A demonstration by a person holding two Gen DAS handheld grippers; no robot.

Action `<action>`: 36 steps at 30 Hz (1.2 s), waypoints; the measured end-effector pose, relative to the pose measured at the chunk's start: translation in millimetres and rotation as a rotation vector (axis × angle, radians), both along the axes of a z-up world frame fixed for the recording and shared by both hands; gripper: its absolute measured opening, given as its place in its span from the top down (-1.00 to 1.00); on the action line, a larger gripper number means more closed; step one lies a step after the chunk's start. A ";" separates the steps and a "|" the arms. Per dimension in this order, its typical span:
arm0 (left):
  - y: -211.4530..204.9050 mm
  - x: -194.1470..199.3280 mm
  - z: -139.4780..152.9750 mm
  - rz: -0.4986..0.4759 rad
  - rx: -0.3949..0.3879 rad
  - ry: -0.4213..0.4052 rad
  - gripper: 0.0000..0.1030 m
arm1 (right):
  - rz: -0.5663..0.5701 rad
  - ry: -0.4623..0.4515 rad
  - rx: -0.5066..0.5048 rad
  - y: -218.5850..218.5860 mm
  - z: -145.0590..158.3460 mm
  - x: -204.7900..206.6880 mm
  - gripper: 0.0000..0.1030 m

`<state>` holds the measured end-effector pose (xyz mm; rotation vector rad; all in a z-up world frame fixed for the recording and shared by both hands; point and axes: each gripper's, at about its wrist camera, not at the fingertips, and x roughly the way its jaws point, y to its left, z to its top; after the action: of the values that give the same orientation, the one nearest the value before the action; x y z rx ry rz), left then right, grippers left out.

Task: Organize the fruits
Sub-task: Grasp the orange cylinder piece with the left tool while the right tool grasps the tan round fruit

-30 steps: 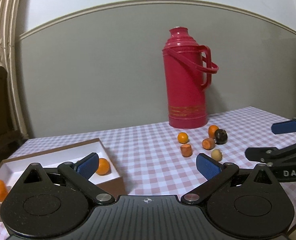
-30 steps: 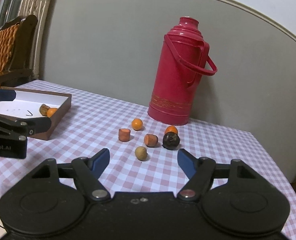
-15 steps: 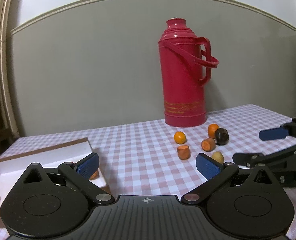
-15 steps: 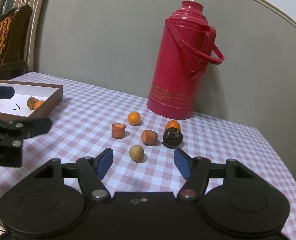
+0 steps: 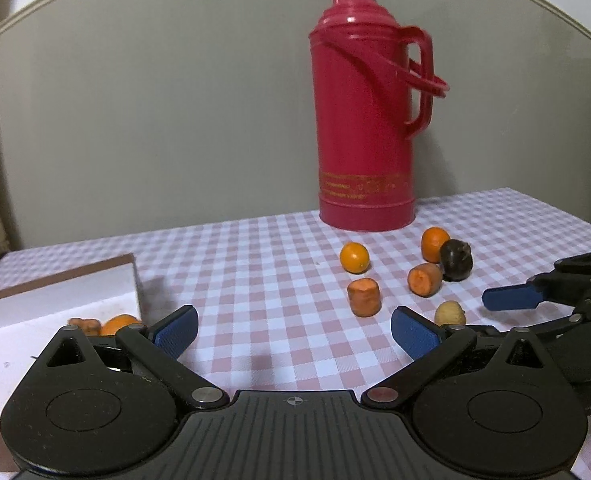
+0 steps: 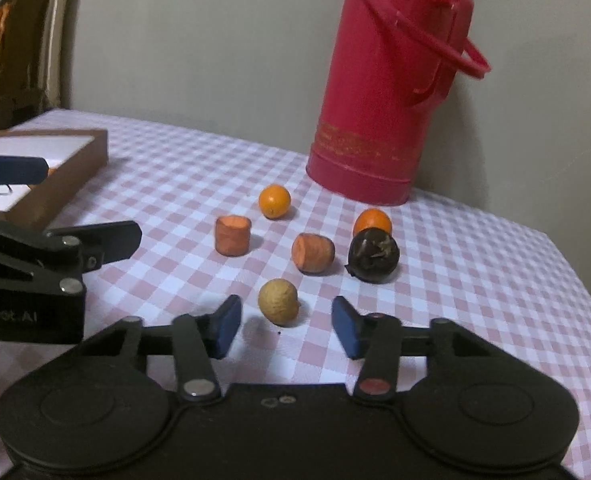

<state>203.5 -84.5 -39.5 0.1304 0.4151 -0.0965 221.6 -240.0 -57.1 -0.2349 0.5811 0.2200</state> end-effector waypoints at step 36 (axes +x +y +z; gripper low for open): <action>-53.2 41.2 -5.9 -0.044 0.022 0.132 0.43 | -0.099 -0.003 0.091 -57.0 13.5 9.6 0.68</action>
<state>244.7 -137.7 -45.4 0.1558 0.5455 -0.1441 231.3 -297.0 -43.6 -0.1180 0.5770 0.1500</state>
